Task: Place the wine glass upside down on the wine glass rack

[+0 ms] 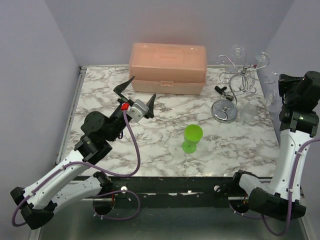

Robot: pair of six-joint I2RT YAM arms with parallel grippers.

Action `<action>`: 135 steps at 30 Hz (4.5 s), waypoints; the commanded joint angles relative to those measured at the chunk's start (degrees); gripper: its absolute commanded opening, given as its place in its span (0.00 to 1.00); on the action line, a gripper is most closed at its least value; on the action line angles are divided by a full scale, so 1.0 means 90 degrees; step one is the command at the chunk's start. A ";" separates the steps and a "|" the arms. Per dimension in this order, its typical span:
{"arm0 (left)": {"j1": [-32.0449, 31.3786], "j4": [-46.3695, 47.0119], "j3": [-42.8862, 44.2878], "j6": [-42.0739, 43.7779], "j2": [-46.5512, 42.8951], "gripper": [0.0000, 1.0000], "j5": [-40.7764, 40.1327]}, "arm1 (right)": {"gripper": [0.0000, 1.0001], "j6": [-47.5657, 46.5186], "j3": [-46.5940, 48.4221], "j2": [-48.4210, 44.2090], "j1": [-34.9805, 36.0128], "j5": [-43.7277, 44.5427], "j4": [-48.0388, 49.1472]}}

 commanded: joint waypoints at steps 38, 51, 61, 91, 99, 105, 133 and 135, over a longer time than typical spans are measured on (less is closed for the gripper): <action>0.0158 0.0382 -0.0380 -0.0242 -0.0116 0.95 -0.0215 | 0.00 0.0764 -0.0338 0.1084 -0.0051 -0.1673 0.1693; 0.0279 0.0431 -0.0290 -0.0269 0.0016 0.95 -0.0044 | 0.00 0.0803 -0.0235 0.0635 -0.0100 -0.1623 0.0861; 0.0308 0.0385 -0.0203 -0.0293 0.0051 0.95 0.0120 | 0.00 0.0849 -0.0140 0.0364 -0.0289 -0.1300 0.0425; 0.0318 0.0372 -0.0309 -0.0466 -0.0019 0.96 0.0142 | 0.01 0.0851 -0.0176 0.0578 -0.0459 -0.0622 0.0875; 0.0319 0.0459 -0.0231 -0.0480 0.0138 0.95 0.0201 | 0.03 0.0916 -0.0326 0.0729 -0.0468 -0.0820 0.1022; 0.0327 0.0441 -0.0202 -0.0490 0.0125 0.95 0.0172 | 0.09 0.0834 -0.0362 0.0924 -0.0468 -0.1100 0.1187; 0.0327 0.0436 -0.0408 -0.1195 -0.0130 0.96 0.0165 | 0.56 -0.0087 -0.0313 0.0855 -0.0473 -0.0898 0.1119; 0.0326 0.0371 -0.0375 -0.1416 -0.0115 0.95 0.0205 | 0.87 -0.0131 -0.0306 0.0842 -0.0477 -0.0899 0.1102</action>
